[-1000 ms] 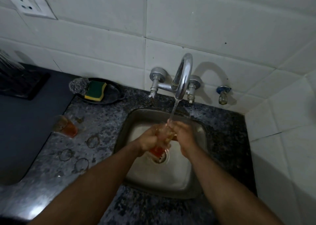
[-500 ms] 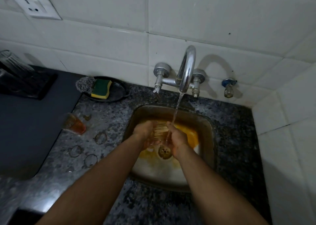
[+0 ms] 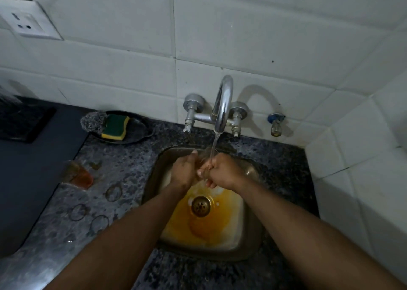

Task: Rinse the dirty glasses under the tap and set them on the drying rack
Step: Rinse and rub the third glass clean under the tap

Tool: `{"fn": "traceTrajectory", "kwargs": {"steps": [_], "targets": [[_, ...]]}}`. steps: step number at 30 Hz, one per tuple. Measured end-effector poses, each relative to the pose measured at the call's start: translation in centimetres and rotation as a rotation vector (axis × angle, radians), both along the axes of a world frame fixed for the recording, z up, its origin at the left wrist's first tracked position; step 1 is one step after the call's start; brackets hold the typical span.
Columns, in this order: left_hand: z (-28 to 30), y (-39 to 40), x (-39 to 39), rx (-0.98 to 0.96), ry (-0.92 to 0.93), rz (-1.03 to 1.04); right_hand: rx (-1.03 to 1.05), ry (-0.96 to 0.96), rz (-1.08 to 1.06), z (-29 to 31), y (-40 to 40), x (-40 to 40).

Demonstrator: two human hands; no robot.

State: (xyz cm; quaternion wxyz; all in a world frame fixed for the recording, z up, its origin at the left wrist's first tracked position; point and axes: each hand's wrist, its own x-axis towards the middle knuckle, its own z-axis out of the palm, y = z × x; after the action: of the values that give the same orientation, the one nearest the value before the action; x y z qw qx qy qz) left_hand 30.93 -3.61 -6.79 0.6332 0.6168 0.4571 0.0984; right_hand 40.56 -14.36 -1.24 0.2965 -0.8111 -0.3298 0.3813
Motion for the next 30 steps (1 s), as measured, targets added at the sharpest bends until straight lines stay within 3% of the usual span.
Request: {"fn": "traceTrajectory", "kwargs": {"steps": [2, 3, 5, 7, 9, 11, 14, 16, 19, 21, 23, 26, 28, 30], "targets": [[0.1, 0.4, -0.2, 0.115, -0.022, 0.022, 0.05, 0.039, 0.046, -0.2, -0.2, -0.5], [0.0, 0.8, -0.3, 0.116, -0.003, -0.017, 0.035, -0.023, 0.172, -0.4, -0.6, -0.4], [0.5, 1.3, -0.5, -0.018, 0.054, -0.238, -0.068, -0.304, 0.532, -0.9, -0.9, 0.1], [1.1, 1.7, -0.7, -0.169, 0.109, -0.398, -0.155, -0.566, 0.704, -1.3, -0.8, 0.8], [0.8, 2.0, -0.4, -0.083, 0.051, -0.337, -0.101, -0.552, 0.658, -1.2, -0.5, 1.1], [0.6, 1.4, -0.1, 0.05, -0.05, -0.136, -0.017, -0.345, 0.487, -1.1, -0.1, 0.8], [-0.5, 0.7, -0.5, 0.326, 0.057, -0.027, -0.021, -0.156, 0.283, -1.0, 0.2, -0.4], [-1.3, 1.4, -0.8, 0.148, 0.06, -0.113, -0.115, -0.355, 0.495, -1.0, 0.1, -0.8], [-0.8, 2.2, -1.1, -0.06, 0.101, -0.471, -0.306, -0.845, 0.936, -0.4, 0.1, -1.3], [-0.4, 2.1, -0.9, -0.067, 0.075, -0.514, -0.35, -0.91, 1.007, -0.2, 0.2, -1.5], [0.1, 1.8, -0.4, -0.045, 0.036, -0.461, -0.394, -0.851, 0.94, 0.2, 0.2, -1.5], [-0.8, 1.2, -0.1, -0.106, -0.055, -0.106, -0.338, -0.4, 0.642, 0.8, -0.2, -1.2], [-1.2, 0.6, -0.3, -0.006, -0.013, 0.052, -0.287, -0.144, 0.431, 0.9, -0.5, -1.8], [-1.5, -0.1, -0.7, -0.004, 0.028, 0.112, -0.209, -0.215, 0.395, 0.9, -0.5, -1.9]]}}
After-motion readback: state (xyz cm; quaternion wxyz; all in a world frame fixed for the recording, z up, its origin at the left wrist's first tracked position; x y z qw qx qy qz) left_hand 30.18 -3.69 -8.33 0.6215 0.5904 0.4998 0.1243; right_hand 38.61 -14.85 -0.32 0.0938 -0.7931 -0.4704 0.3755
